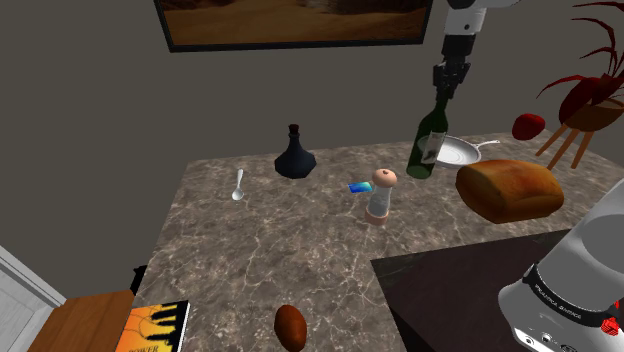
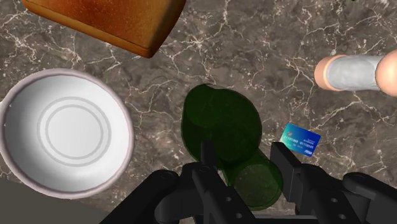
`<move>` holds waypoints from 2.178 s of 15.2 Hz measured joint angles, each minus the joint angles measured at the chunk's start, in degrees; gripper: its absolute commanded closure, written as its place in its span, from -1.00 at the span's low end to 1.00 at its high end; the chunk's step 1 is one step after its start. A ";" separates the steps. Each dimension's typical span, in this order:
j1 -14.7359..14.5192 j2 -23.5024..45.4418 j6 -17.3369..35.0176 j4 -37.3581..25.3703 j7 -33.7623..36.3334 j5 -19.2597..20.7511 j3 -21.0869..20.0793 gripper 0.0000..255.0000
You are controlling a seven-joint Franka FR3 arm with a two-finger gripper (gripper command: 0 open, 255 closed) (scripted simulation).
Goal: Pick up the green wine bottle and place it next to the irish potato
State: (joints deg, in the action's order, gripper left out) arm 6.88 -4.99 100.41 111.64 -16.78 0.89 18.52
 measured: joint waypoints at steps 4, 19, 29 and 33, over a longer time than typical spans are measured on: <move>0.02 -0.25 -3.02 -2.79 -0.04 0.08 0.00 1.00; -0.86 -1.37 -12.98 -11.66 1.78 0.07 -1.11 1.00; -6.10 -11.47 -11.85 -0.73 15.82 -0.88 -9.67 1.00; -8.16 -13.70 -11.76 1.40 21.40 -2.29 -13.37 1.00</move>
State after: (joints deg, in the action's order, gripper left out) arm -1.28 -18.69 88.65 113.04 4.63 -1.40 5.16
